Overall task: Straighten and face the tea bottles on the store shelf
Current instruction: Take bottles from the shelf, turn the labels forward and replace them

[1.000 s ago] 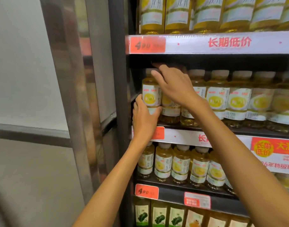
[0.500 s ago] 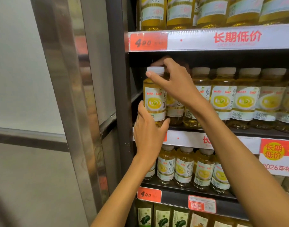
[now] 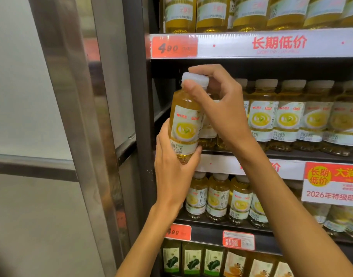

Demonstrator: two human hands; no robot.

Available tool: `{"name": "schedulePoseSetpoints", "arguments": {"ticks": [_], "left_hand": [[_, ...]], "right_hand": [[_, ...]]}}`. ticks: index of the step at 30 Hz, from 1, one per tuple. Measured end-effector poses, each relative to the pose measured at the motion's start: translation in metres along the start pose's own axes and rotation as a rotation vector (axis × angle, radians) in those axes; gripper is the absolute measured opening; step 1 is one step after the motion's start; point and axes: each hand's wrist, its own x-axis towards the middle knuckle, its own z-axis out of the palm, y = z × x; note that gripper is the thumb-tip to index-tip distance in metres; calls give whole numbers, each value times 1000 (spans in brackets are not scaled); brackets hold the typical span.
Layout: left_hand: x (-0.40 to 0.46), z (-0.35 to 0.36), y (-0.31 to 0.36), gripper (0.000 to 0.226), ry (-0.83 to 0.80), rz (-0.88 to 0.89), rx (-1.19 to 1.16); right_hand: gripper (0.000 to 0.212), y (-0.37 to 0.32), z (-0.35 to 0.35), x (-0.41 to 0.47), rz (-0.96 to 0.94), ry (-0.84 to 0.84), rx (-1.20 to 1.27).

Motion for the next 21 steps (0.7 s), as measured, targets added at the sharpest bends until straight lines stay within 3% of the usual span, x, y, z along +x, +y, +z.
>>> {"name": "schedulePoseSetpoints", "arguments": {"ticks": [7,11,13,16,21], "left_hand": [[-57,-23,23,57,-367,-245,-474],[-78,-33,17,65,-503,-517,-619],[-83,-35,15,64,-527,-621,-684],[-88,-34,13,66,-441,-768,-781],[-104,-31,8,86,-418,-831,-695]], "right_hand": [[27,4,-14,-29,402,-266,610],[27,17,-12,-58,545,-227,784],[26,21,-10,-70,575,-185,795],[25,24,-10,-85,581,-181,791],[27,30,-6,-103,627,-156,826]]}}
